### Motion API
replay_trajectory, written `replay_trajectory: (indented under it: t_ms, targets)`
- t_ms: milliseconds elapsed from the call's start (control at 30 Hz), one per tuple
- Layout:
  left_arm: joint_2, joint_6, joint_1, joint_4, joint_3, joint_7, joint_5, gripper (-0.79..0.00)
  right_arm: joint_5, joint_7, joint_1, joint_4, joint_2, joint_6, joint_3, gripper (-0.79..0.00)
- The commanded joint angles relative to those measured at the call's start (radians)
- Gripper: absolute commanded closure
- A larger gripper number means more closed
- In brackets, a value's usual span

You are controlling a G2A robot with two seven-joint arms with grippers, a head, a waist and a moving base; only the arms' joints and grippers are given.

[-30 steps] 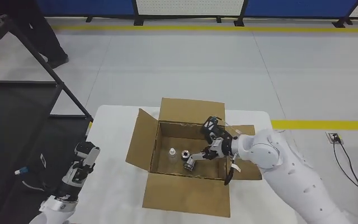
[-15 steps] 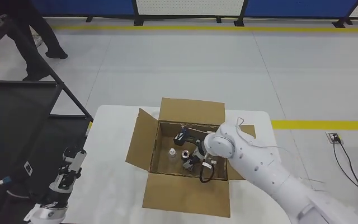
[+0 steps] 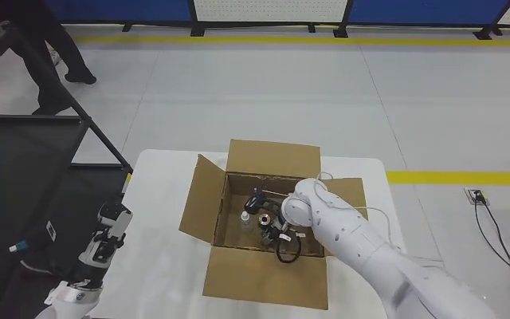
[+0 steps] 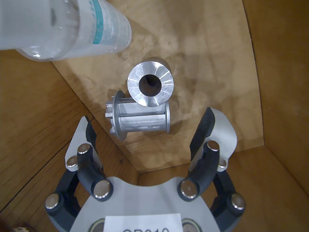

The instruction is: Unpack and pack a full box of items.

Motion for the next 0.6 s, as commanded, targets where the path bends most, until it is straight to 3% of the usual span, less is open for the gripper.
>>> replay_trajectory:
  t_ms: [0, 33, 67, 100, 367, 567]
  targets:
    - [0.002, 0.001, -0.003, 0.001, 0.002, 0.003, 0.005, -0.785, -0.002, -0.002, 0.003, 0.021, -0.013, -0.005, -0.002, -0.533]
    - [0.002, 0.002, -0.004, 0.001, 0.003, 0.004, 0.007, -0.785, -0.005, -0.001, 0.004, 0.033, -0.019, -0.009, -0.004, -0.342]
    - [0.003, 0.003, -0.005, 0.002, 0.004, 0.007, 0.011, -0.785, -0.011, 0.003, 0.006, 0.044, -0.025, -0.009, -0.007, -0.071]
    - [0.004, 0.003, -0.006, 0.002, 0.005, 0.009, 0.013, -0.785, -0.012, 0.000, 0.007, 0.053, -0.031, -0.012, -0.007, 0.000]
    - [0.010, 0.004, -0.010, 0.002, 0.012, 0.021, 0.022, -0.785, -0.030, -0.024, 0.020, 0.114, -0.062, -0.029, -0.002, 0.000]
    - [0.014, 0.005, -0.014, 0.005, 0.020, 0.025, 0.026, -0.785, -0.041, -0.051, 0.036, 0.141, -0.060, -0.038, 0.022, 0.000]
